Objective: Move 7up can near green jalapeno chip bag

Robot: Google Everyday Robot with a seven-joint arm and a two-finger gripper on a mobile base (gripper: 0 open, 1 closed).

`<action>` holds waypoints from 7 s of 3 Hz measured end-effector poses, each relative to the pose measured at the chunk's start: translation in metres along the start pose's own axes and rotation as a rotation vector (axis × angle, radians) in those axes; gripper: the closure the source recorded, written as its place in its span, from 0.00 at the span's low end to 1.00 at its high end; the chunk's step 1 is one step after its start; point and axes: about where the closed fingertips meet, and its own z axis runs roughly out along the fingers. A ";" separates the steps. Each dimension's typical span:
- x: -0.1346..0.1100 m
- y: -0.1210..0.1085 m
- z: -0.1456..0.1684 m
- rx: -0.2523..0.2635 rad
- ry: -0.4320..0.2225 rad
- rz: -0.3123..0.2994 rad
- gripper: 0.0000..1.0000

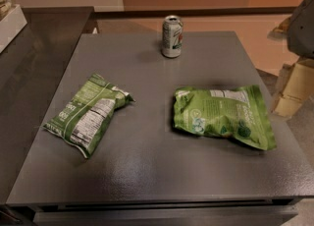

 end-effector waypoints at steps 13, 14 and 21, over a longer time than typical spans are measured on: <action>-0.195 -0.257 0.169 0.028 -0.420 0.335 0.00; -0.199 -0.253 0.176 -0.007 -0.419 0.332 0.18; -0.242 -0.105 0.114 -0.162 -0.476 -0.035 1.00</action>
Offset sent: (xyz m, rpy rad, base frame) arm 0.0213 -0.0006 0.0031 0.0736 -0.0410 -0.0356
